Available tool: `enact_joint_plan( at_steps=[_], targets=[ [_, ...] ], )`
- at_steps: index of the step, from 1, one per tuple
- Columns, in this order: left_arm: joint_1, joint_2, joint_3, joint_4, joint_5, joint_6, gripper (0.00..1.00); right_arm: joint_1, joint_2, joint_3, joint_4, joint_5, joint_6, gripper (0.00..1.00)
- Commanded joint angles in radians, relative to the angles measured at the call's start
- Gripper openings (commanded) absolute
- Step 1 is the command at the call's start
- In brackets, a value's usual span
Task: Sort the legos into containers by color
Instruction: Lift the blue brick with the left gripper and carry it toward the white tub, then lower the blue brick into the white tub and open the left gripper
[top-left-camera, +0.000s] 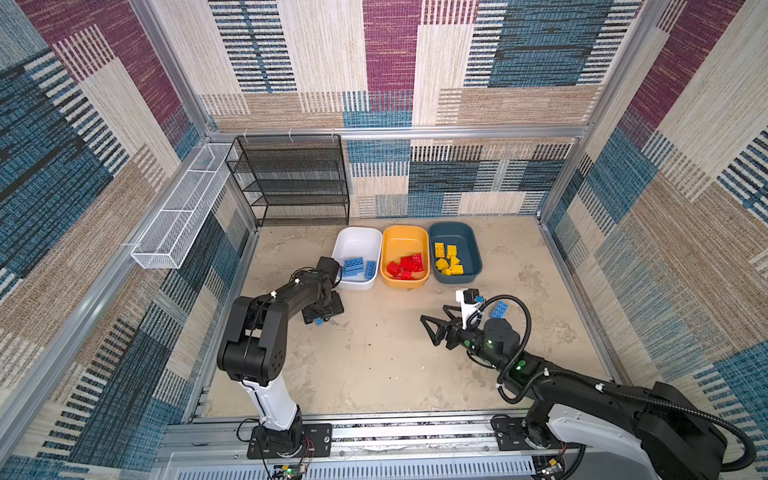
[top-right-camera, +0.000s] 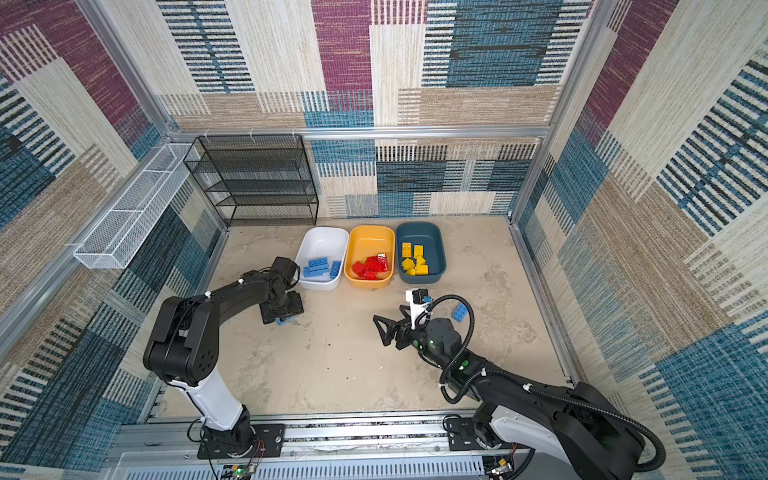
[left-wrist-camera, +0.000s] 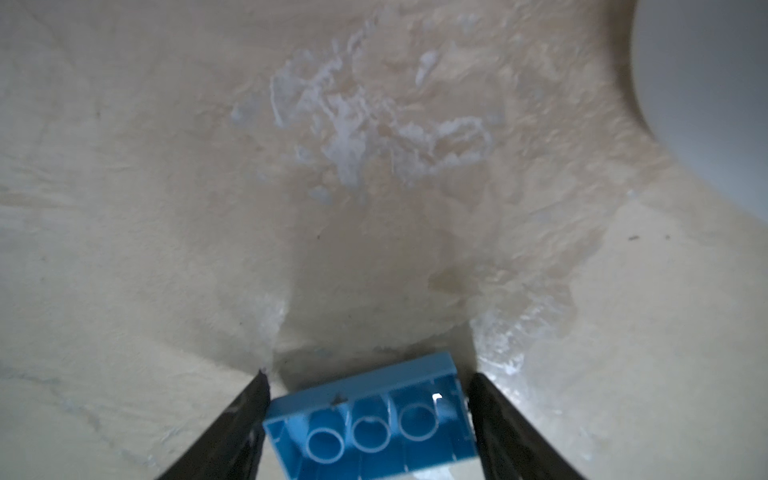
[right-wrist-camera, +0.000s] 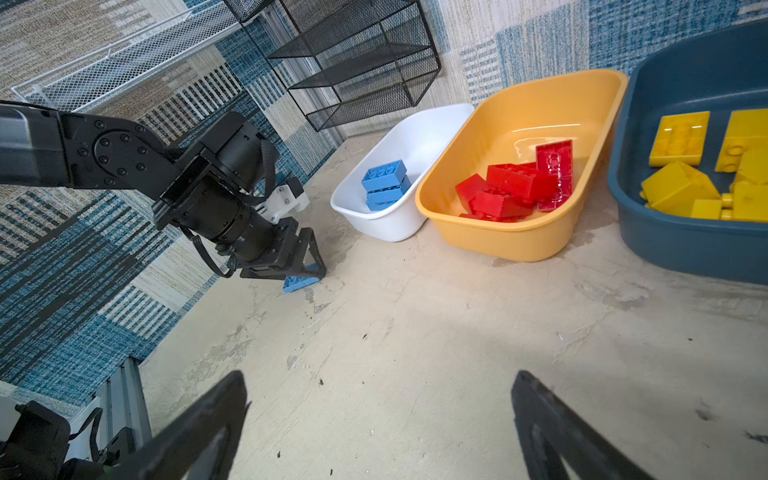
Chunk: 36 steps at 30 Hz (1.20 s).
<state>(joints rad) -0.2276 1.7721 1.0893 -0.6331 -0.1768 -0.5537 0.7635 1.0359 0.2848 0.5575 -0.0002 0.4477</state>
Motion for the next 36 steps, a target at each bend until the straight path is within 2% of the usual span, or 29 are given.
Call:
enact_joint_plan(
  at_steps=[1, 12, 20, 26, 36],
  targets=[
    [-0.003, -0.009, 0.016, -0.074, -0.002, 0.019, 0.75, 0.000, 0.003, -0.001, 0.038, -0.008, 0.008, 1.00],
    [-0.013, -0.067, 0.103, -0.133, 0.007, 0.046, 0.74, -0.001, 0.003, -0.002, 0.039, -0.012, 0.009, 1.00],
    [-0.017, -0.059, 0.255, -0.198, 0.025, 0.090, 0.74, 0.000, -0.023, 0.002, 0.022, 0.004, -0.006, 1.00],
    [-0.021, -0.008, 0.415, -0.240, 0.034, 0.134, 0.74, 0.000, -0.048, 0.051, -0.058, 0.018, -0.021, 1.00],
    [-0.026, 0.153, 0.698, -0.276, 0.096, 0.175, 0.73, 0.000, -0.126, 0.094, -0.220, 0.074, -0.046, 1.00]
  ],
)
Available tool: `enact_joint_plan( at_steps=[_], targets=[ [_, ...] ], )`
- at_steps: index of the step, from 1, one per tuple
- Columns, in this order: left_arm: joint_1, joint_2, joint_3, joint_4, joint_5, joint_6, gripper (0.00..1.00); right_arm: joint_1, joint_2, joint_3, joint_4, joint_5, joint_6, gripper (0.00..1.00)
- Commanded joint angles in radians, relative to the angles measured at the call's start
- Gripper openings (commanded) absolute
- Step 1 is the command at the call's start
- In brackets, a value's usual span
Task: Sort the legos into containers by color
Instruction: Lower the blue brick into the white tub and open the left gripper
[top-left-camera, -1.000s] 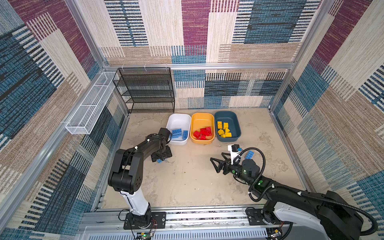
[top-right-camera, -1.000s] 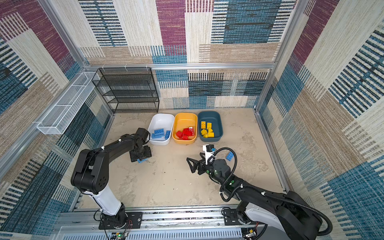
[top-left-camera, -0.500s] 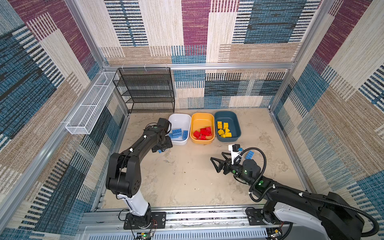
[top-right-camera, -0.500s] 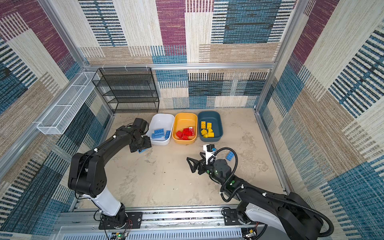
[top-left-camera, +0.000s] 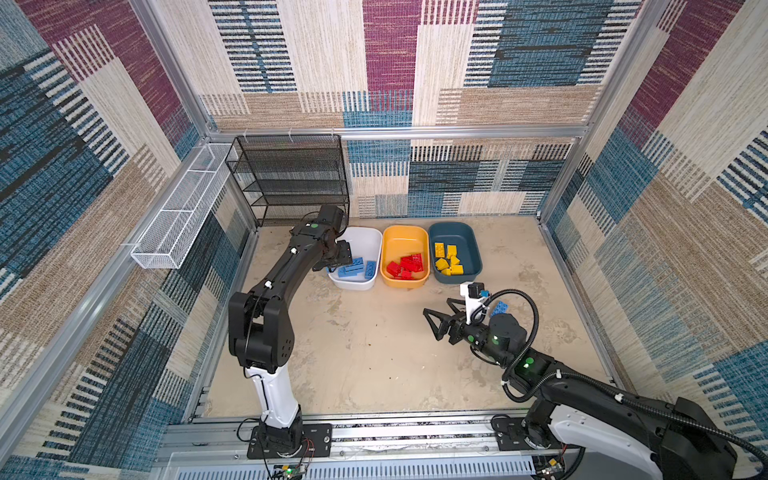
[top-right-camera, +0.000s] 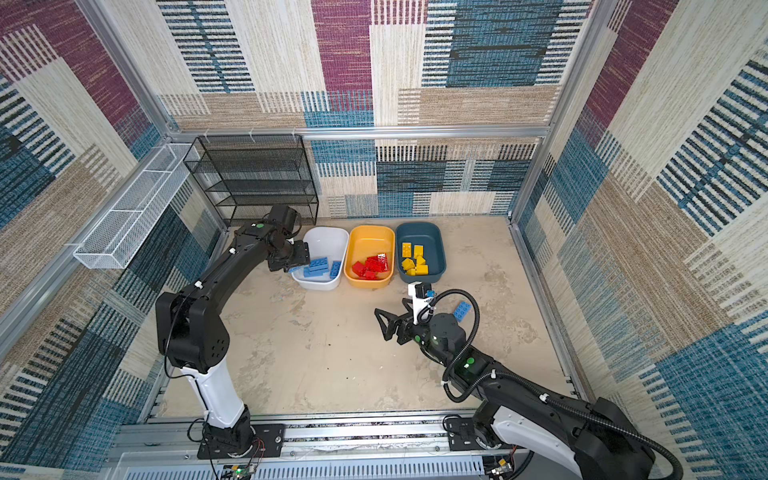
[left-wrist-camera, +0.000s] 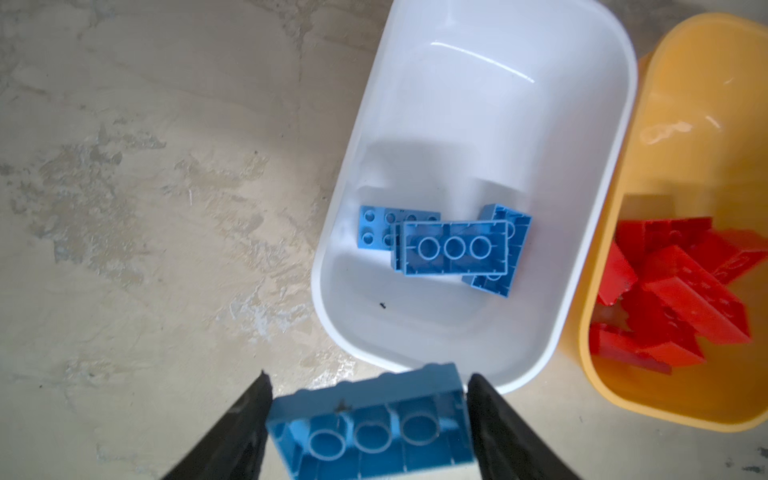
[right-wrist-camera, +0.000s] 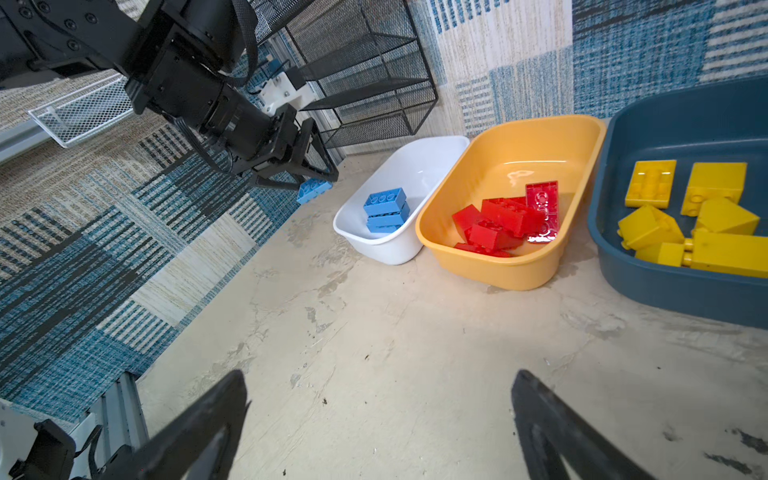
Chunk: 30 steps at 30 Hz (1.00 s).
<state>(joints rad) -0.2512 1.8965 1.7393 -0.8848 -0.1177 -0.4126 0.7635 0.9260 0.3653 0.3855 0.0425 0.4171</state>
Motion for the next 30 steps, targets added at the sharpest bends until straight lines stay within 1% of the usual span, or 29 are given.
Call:
enact_joint_plan(
  at_steps=[1, 8, 16, 19, 24, 28, 30],
  targets=[
    [-0.005, 0.051, 0.075, -0.020, 0.048, 0.035, 0.73, 0.000, -0.025, 0.018, -0.064, 0.038, -0.017, 1.00],
    [-0.017, 0.202, 0.241, -0.007, 0.100, 0.024, 0.73, 0.000, -0.050, 0.040, -0.151, 0.060, -0.039, 1.00],
    [-0.022, 0.384, 0.464, -0.056, 0.120, 0.026, 0.73, 0.000, -0.043, 0.053, -0.188, 0.077, -0.071, 1.00],
    [-0.022, 0.425, 0.521, -0.075, 0.122, 0.029, 0.73, 0.000, -0.036, 0.065, -0.201, 0.082, -0.082, 1.00],
    [-0.021, 0.443, 0.547, -0.076, 0.129, 0.030, 0.76, 0.000, -0.033, 0.066, -0.203, 0.087, -0.079, 1.00],
    [-0.024, 0.430, 0.547, -0.085, 0.119, 0.035, 0.85, 0.000, -0.032, 0.069, -0.208, 0.086, -0.049, 1.00],
    [-0.028, 0.412, 0.542, -0.087, 0.106, 0.038, 0.87, 0.000, -0.036, 0.071, -0.213, 0.085, -0.028, 1.00]
  ],
)
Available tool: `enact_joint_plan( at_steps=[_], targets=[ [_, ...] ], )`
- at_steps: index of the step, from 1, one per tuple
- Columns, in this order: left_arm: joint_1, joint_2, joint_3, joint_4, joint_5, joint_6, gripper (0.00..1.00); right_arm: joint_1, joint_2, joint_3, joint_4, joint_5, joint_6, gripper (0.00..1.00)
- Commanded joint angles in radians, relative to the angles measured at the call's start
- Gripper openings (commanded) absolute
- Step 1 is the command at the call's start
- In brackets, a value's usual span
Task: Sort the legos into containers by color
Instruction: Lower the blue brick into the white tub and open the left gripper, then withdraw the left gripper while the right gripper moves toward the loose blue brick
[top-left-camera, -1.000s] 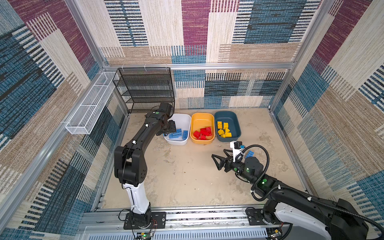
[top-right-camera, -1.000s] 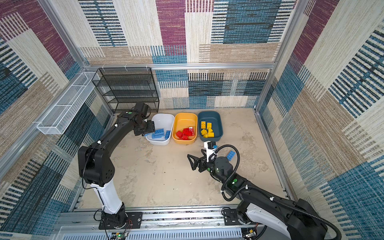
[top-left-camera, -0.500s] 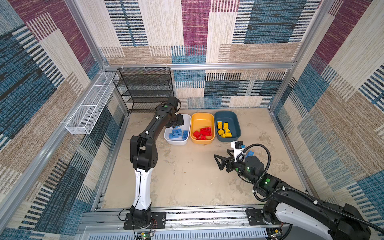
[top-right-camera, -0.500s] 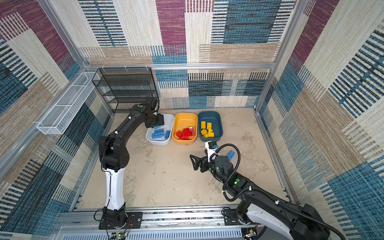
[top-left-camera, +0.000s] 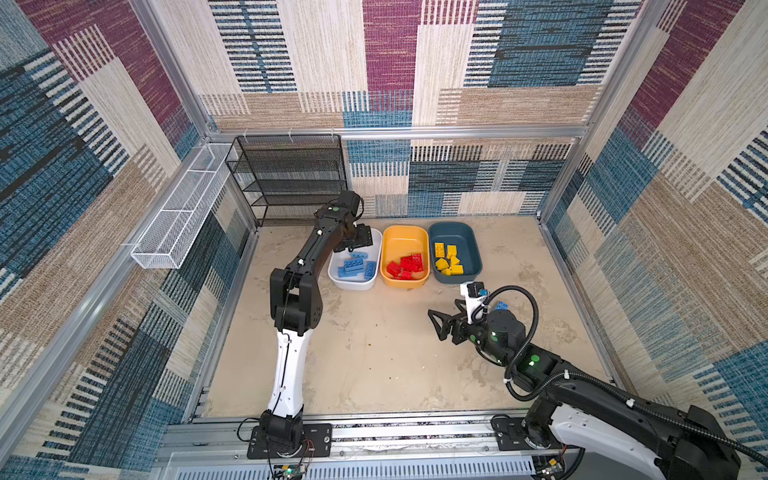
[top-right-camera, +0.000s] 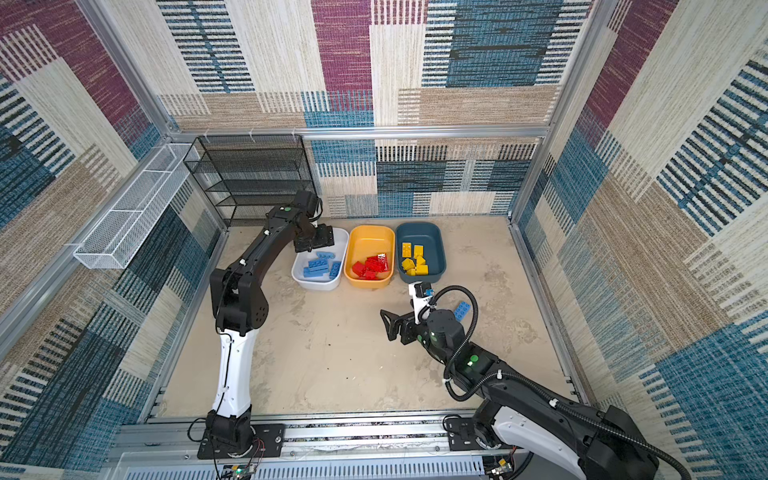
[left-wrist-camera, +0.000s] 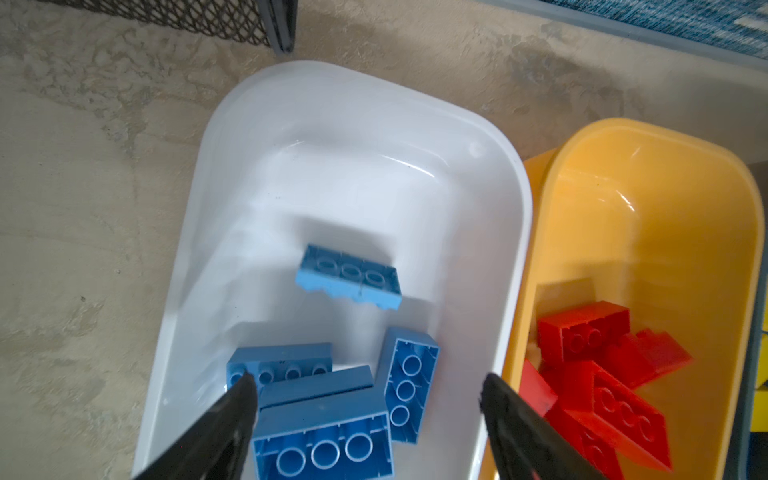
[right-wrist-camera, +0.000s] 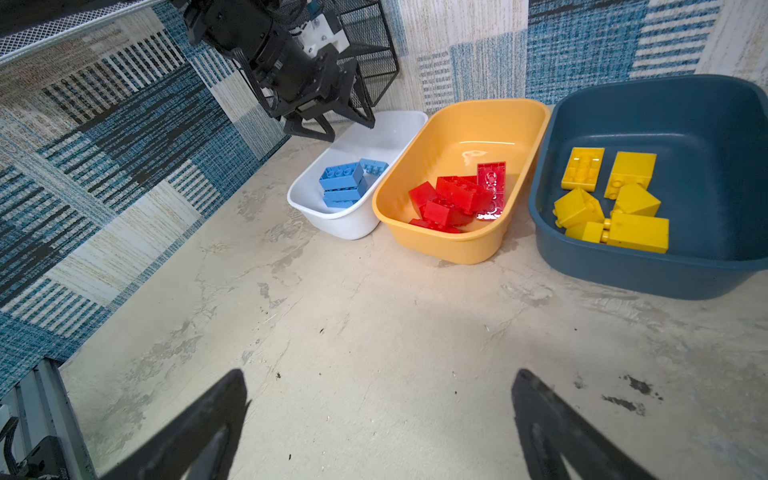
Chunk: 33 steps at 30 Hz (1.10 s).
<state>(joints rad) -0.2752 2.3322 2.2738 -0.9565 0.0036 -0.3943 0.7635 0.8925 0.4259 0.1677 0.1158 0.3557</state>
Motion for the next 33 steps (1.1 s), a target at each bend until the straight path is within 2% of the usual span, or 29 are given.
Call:
enact_joint_plan(
  at_steps=[1, 8, 19, 26, 33],
  targets=[
    [-0.005, -0.036, 0.001, -0.016, -0.018, 0.021, 0.87, -0.001, -0.006, 0.013, -0.001, 0.011, 0.041, 1.00],
    [-0.027, -0.187, -0.094, -0.003, -0.025, 0.027, 0.87, -0.004, -0.041, 0.042, -0.083, 0.048, 0.068, 1.00],
    [-0.103, -0.648, -0.547, 0.126, -0.018, 0.008, 0.87, -0.064, -0.050, 0.218, -0.394, 0.118, 0.062, 1.00],
    [-0.132, -0.981, -0.825, 0.162, -0.025, 0.014, 0.87, -0.184, -0.064, 0.242, -0.517, 0.120, 0.071, 0.99],
    [-0.134, -1.218, -0.994, 0.081, -0.055, 0.081, 0.87, -0.368, -0.040, 0.163, -0.465, 0.006, 0.124, 1.00]
  ],
)
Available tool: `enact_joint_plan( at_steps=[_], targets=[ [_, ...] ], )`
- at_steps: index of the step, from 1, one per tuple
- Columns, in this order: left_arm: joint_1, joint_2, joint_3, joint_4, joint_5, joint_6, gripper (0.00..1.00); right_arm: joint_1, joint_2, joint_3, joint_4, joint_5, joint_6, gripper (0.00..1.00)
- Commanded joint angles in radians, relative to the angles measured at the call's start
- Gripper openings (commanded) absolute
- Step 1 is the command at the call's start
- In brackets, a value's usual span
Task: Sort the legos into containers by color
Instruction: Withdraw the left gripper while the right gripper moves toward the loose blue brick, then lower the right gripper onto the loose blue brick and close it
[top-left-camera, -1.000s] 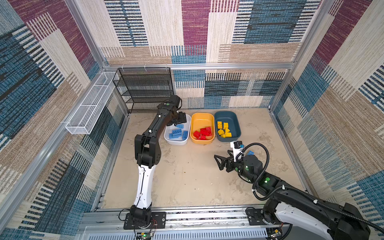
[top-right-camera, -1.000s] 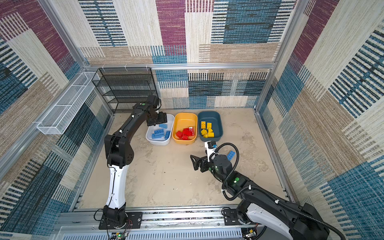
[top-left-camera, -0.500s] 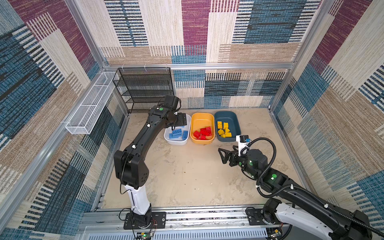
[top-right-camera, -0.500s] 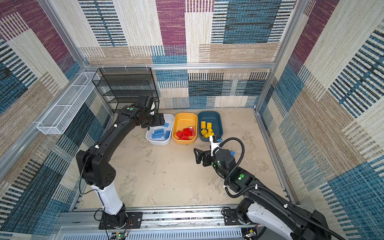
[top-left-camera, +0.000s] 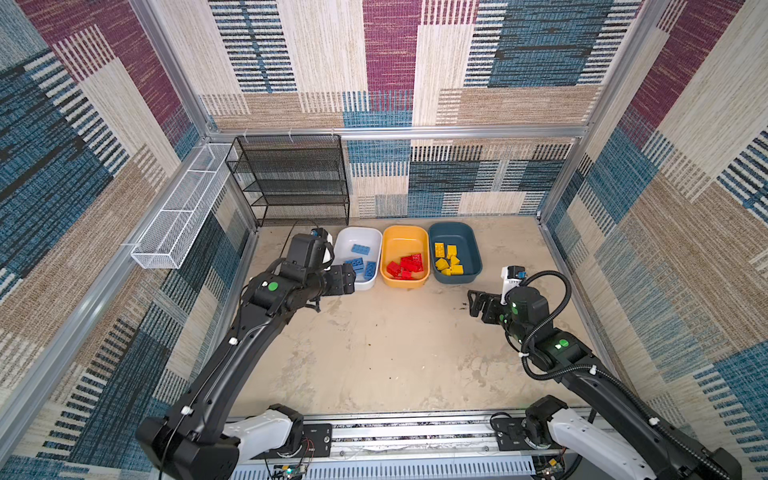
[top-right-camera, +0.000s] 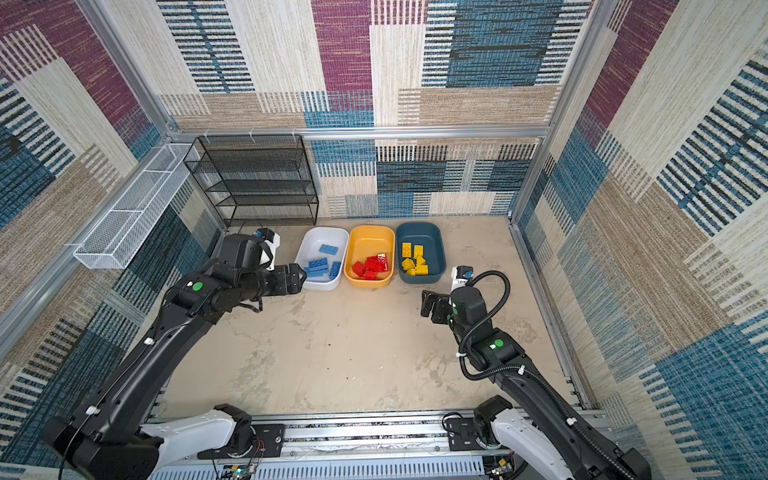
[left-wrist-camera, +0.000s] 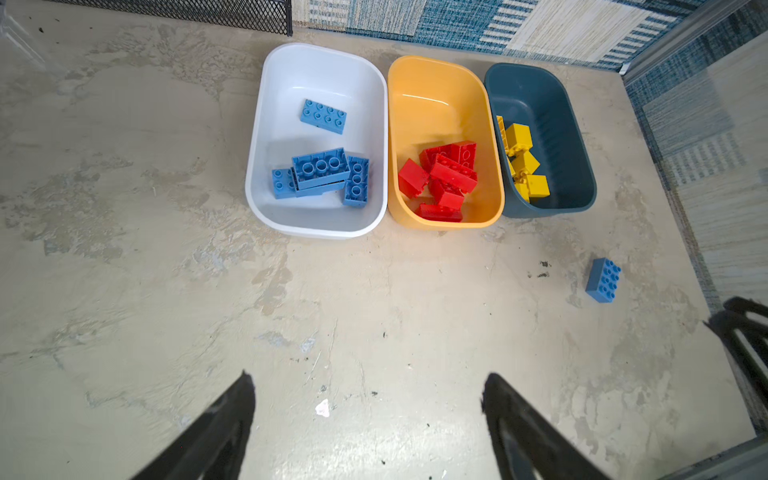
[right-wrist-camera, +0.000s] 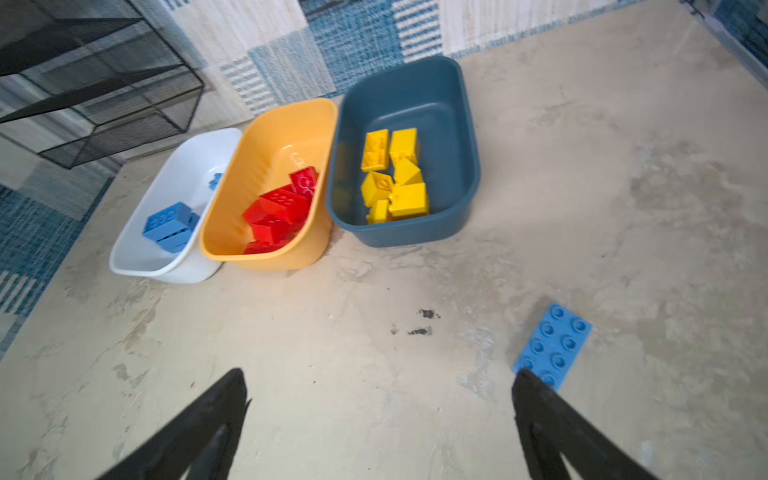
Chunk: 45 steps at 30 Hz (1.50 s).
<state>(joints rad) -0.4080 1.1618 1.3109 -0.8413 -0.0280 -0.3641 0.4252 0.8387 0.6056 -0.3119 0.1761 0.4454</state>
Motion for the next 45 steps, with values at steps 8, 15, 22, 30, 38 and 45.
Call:
enact_joint_plan(
  at_steps=[8, 15, 22, 30, 38, 45],
  targets=[
    [-0.001, -0.248, -0.211, -0.027, 0.004, 0.084, 0.86, -0.187, 0.141, -0.077, 0.084, -0.082, 0.091, 1.00],
    [0.001, -0.290, -0.273, 0.006, 0.020, 0.120, 0.87, -0.260, 0.262, -0.056, 0.106, -0.060, 0.093, 0.97],
    [0.001, -0.343, -0.368, 0.076, 0.069, 0.109, 0.86, -0.301, 0.433, -0.017, 0.122, -0.048, 0.057, 0.93],
    [-0.001, -0.404, -0.401, 0.087, 0.081, 0.103, 0.86, -0.301, 0.602, 0.085, 0.091, -0.009, 0.017, 0.82],
    [-0.004, -0.420, -0.402, 0.090, 0.099, 0.101, 0.86, -0.301, 0.709, 0.144, 0.053, -0.009, 0.002, 0.71],
    [-0.014, -0.425, -0.400, 0.086, 0.076, 0.111, 0.86, -0.277, 0.735, 0.158, 0.027, -0.022, 0.001, 0.58]
  ],
)
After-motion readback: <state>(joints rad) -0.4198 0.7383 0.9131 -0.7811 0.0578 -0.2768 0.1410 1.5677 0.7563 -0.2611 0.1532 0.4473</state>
